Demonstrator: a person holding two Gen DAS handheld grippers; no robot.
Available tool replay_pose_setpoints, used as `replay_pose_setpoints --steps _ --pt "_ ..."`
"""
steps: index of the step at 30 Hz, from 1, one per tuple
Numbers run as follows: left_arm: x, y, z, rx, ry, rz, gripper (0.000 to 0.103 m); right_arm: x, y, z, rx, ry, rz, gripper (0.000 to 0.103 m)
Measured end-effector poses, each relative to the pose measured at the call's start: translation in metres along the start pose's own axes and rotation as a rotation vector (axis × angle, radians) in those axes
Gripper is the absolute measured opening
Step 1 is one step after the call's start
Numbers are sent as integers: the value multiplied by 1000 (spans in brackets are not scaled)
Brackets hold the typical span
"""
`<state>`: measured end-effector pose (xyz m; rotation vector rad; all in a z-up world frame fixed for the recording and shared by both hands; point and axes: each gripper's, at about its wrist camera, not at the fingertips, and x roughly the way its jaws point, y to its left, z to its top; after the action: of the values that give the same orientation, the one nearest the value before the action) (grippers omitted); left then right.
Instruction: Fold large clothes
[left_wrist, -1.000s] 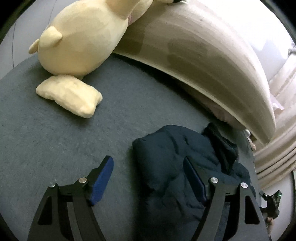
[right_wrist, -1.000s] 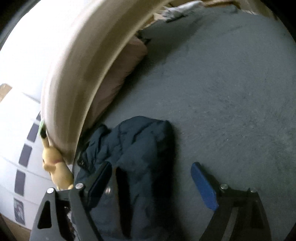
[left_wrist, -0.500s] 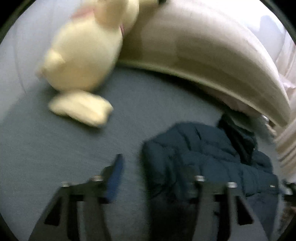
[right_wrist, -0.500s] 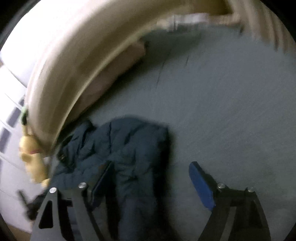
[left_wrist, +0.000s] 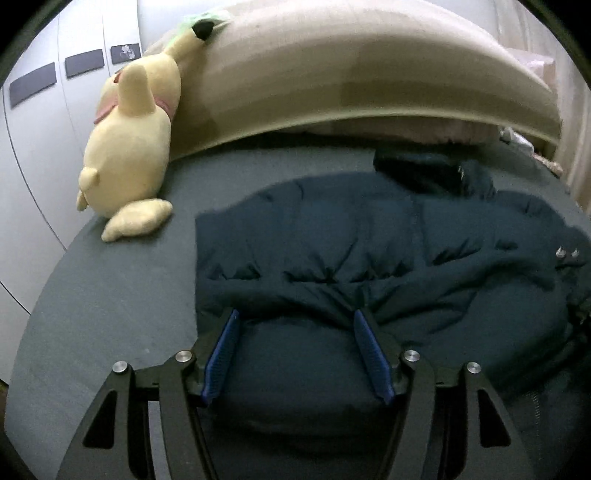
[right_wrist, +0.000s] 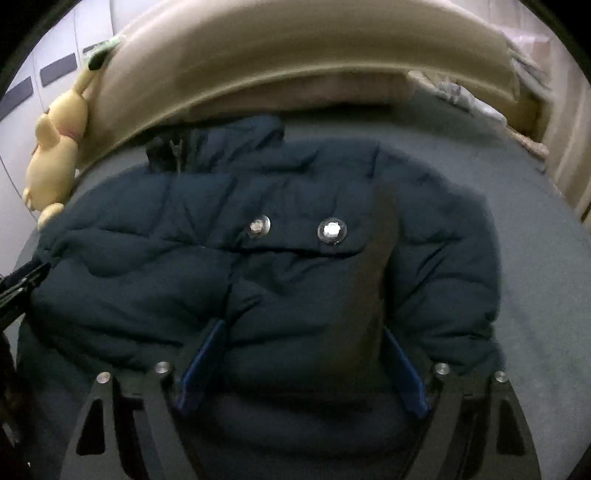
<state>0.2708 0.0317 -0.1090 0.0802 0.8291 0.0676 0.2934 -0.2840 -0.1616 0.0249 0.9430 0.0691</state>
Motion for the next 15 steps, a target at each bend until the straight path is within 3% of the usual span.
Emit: replay_pose_setpoints --steps 9,13,15 --pt "-1 3 0 -8 20 -9 67 -2 1 11 1 44 -29 89" --pt "-33 16 -2 -83 -7 -33 74 -43 1 10 28 -61 -10 89" --pt "-34 15 -4 -70 -5 -27 76 -44 -2 10 39 -52 -26 89"
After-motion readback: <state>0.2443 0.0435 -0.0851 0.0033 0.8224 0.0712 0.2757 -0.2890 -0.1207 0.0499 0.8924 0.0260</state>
